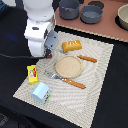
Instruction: Interact with the objects in diverse but meaningful ways.
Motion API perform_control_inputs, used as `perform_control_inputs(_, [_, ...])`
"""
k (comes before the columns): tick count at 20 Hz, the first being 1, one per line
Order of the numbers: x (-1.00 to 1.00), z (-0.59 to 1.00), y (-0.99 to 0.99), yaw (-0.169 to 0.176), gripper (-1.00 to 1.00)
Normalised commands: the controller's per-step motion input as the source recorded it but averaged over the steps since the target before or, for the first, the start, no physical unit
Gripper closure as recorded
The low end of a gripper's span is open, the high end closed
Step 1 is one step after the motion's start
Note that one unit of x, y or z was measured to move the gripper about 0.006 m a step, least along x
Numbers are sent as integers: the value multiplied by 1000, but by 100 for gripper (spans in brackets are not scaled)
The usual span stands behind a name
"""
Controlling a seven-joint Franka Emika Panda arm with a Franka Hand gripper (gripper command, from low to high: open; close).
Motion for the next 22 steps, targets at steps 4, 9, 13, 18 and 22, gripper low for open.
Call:
perform_control_inputs(4, [-163,-254,0,58,-100])
perform_control_inputs(9, [-100,-205,0,46,-100])
perform_control_inputs(13, [-96,-156,0,39,100])
perform_control_inputs(18, [-62,-179,0,36,100])
perform_control_inputs(22, [-104,-243,0,40,100])
